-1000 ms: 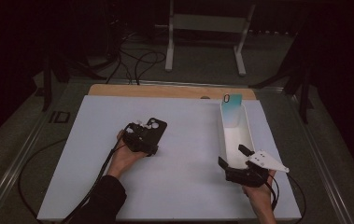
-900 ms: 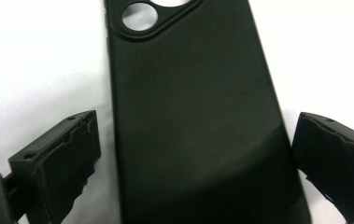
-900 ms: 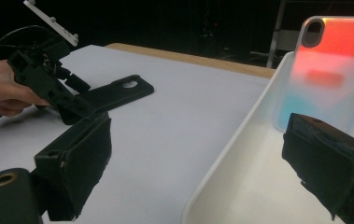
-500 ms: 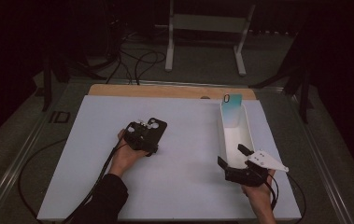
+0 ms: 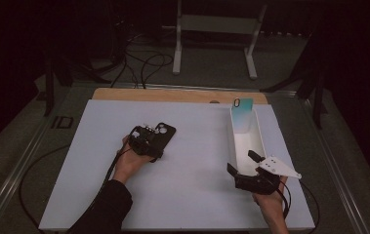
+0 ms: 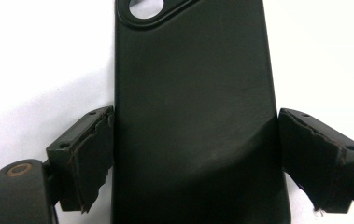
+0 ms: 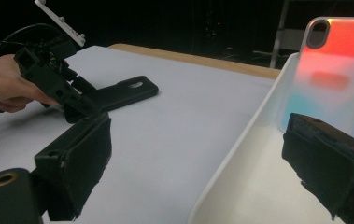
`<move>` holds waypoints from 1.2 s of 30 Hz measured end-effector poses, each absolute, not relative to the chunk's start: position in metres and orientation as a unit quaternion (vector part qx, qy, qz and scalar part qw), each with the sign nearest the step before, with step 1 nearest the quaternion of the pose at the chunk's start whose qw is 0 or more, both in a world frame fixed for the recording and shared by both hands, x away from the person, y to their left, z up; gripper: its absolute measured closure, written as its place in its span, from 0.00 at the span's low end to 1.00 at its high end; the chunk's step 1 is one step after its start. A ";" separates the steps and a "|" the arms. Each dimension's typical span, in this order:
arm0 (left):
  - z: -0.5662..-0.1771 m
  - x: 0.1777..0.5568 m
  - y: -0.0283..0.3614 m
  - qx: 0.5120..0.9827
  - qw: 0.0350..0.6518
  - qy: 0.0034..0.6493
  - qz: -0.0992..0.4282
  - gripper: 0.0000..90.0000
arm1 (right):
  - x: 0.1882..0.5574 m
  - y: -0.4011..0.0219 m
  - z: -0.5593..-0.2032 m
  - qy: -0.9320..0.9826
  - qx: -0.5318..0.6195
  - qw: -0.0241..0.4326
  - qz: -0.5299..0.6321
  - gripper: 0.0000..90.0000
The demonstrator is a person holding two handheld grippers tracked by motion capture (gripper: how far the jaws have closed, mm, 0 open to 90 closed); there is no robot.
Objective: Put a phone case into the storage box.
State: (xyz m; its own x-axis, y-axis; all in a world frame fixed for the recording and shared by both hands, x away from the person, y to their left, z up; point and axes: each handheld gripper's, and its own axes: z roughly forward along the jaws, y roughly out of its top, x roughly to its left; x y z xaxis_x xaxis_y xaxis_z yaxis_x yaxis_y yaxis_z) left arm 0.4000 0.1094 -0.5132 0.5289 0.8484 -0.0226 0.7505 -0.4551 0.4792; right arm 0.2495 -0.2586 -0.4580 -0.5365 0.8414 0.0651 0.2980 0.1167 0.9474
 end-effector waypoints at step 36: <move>-0.448 0.348 0.118 0.836 0.345 0.394 0.162 0.18 | 0.265 -0.257 -0.443 0.729 0.420 0.212 0.498 0.09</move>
